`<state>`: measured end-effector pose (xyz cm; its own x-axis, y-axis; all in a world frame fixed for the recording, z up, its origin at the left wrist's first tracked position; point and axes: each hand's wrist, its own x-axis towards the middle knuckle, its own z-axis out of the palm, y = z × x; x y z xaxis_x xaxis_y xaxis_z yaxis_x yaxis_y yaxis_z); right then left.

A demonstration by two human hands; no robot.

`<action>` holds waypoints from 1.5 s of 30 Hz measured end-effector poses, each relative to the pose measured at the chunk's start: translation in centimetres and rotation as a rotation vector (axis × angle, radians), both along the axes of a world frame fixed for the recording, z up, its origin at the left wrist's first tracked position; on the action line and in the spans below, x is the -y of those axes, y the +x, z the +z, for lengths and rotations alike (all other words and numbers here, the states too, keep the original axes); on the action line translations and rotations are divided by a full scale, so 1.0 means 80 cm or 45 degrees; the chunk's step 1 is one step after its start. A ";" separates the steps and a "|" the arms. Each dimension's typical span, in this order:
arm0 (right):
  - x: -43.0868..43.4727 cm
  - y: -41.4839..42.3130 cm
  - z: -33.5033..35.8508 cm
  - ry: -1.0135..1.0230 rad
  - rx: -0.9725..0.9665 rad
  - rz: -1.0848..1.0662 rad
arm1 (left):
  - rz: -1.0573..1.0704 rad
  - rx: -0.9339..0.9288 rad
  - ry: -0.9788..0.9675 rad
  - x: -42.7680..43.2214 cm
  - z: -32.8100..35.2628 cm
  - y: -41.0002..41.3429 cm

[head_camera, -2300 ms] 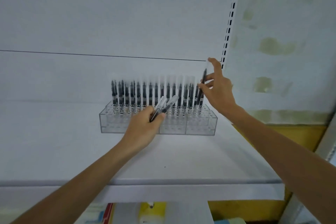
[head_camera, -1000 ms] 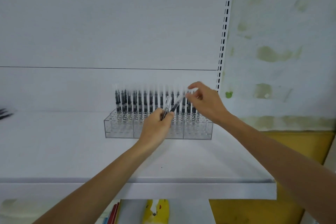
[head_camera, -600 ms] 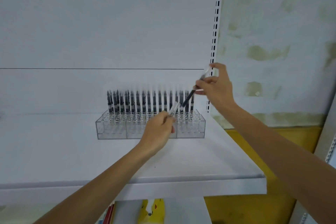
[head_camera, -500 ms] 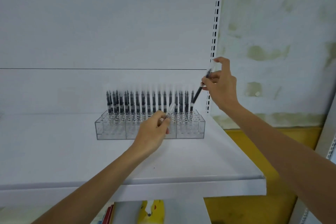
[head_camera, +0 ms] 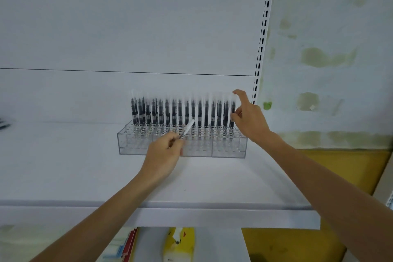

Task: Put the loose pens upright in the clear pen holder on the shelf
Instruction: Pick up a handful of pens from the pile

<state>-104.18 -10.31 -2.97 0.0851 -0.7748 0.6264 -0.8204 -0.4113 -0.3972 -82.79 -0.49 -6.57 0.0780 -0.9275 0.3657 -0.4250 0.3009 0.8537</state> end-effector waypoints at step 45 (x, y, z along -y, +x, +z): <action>-0.014 0.298 0.034 0.027 0.047 0.408 | 0.115 1.020 -0.001 -0.005 -0.024 0.205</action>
<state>-80.37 -9.22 -0.29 0.3046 -0.7250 0.6177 -0.6353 -0.6378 -0.4354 -66.42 -0.13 -8.47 -0.1339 -0.9297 0.3431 -0.9306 0.2369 0.2789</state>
